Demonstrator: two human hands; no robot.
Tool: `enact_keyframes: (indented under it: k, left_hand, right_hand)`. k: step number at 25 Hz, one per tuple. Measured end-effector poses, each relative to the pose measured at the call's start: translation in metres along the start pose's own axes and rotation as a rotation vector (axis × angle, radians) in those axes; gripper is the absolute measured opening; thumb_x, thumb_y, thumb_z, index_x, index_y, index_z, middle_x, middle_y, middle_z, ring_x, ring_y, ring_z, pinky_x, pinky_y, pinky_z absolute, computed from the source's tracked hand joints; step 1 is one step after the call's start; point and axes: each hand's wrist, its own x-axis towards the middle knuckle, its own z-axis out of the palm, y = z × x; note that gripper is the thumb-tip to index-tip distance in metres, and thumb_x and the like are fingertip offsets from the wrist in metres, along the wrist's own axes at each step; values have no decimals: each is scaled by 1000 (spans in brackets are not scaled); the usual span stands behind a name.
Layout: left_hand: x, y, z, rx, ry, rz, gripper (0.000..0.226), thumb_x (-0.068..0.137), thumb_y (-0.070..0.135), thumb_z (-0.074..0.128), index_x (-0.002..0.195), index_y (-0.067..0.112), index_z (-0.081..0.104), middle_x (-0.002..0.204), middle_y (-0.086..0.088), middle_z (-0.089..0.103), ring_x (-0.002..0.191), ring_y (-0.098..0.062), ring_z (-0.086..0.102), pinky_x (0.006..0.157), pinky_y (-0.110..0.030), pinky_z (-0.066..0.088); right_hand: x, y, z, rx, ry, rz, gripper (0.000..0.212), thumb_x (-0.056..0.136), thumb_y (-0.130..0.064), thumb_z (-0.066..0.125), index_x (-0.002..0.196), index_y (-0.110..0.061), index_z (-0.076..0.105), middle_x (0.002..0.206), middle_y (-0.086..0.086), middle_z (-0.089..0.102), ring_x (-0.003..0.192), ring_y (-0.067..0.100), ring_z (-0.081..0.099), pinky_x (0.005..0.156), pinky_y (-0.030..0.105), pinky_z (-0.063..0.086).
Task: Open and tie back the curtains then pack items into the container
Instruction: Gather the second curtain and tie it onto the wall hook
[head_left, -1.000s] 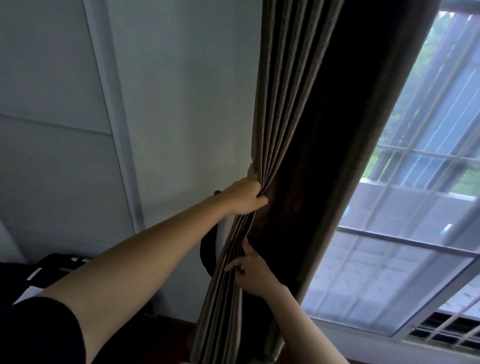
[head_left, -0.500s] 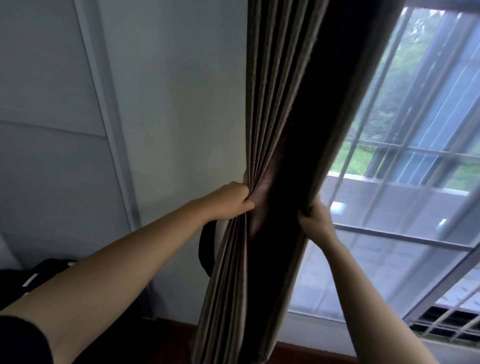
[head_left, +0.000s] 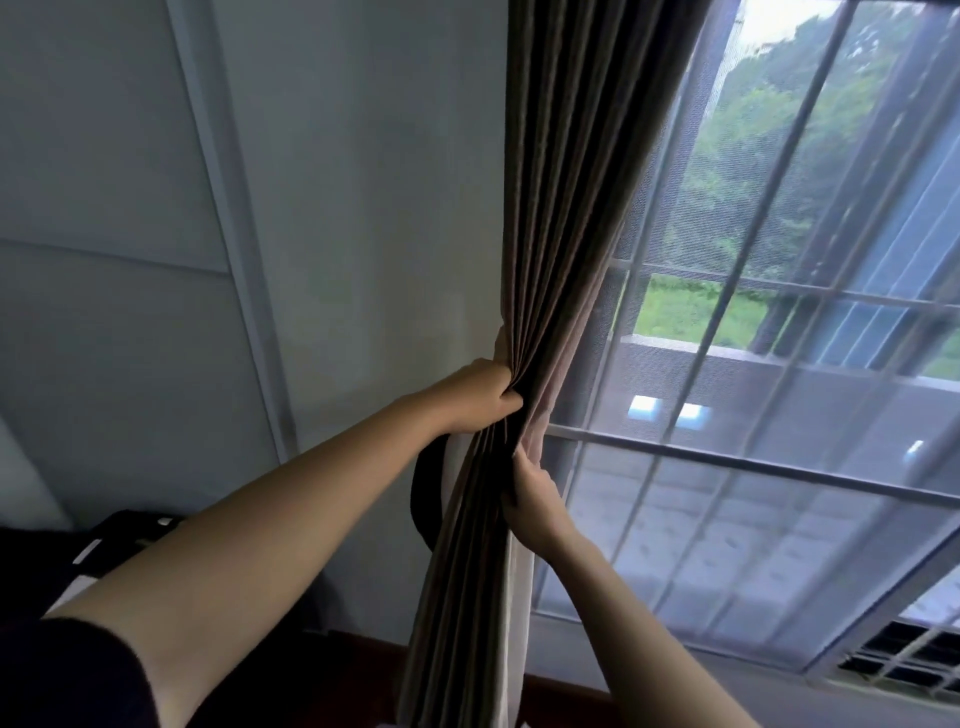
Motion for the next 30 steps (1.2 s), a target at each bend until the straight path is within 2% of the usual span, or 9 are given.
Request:
enact_keyframes:
  k: [2,6,10,12,18,21,23,26,30]
  left_hand:
    - [0,2,2,6,-8,-8,32,92,23,44,102,-6,52,101,-20,61,89,-34,60,80,-42,49]
    - [0,9,3,59,-23,-18,31,91,30,43,99,1,53,99,-15,60,88,-30,58,83,-42,51]
    - [-4,23,3,65,6,13,42,85,48,54,98,8,52,88,-4,58,80,-21,56,73,-33,49]
    - [-4,23,7,87,75,16,39,85,45,55,94,7,49,78,0,53,75,-21,53,67,-30,43]
    - [-6,0,17,-146,218,-82,33,88,20,49,60,16,33,64,3,43,68,-20,48,65,-28,34]
    - [-10,-12,16,-340,317,-98,30,86,10,49,59,19,39,62,7,47,66,-16,52,57,-23,37]
    - [-11,-20,11,-425,391,-121,25,85,5,47,63,17,45,65,4,51,66,-16,54,58,-21,40]
    - [-13,-30,9,-535,408,-144,16,85,3,46,89,6,61,88,-6,63,84,-19,60,73,-24,45]
    - [-19,-35,1,-628,290,-121,31,86,1,43,107,12,63,102,-3,64,95,-15,59,81,-23,44]
  right_hand:
    - [-5,-8,-4,-21,-2,29,103,82,6,35,125,-66,-25,157,18,1,130,42,34,93,38,42]
    - [-6,-5,-1,-60,-8,-97,81,83,10,37,149,-11,-3,133,-42,-23,133,10,3,106,36,37]
    - [-1,2,10,309,99,176,63,94,-3,41,145,1,4,149,-12,-10,137,-5,1,110,12,18]
    - [-5,2,18,294,-61,134,72,86,5,39,147,-8,3,145,-17,-11,131,-17,-19,111,7,-1]
    - [2,15,20,378,206,235,69,84,-73,9,141,-35,3,153,-17,-1,144,0,-5,121,32,1]
    - [35,3,1,446,300,189,53,96,-52,9,144,-32,0,155,-14,1,144,1,-2,121,36,6]
    - [58,-7,-14,579,312,119,50,101,-39,12,149,-25,15,155,-3,24,143,8,20,118,31,18]
    - [78,-29,-27,735,233,231,59,100,-45,6,132,-18,48,128,6,58,120,11,51,104,21,37]
    - [88,-44,-30,897,216,165,50,101,-39,3,115,-28,49,108,-7,59,97,-7,54,82,6,45]
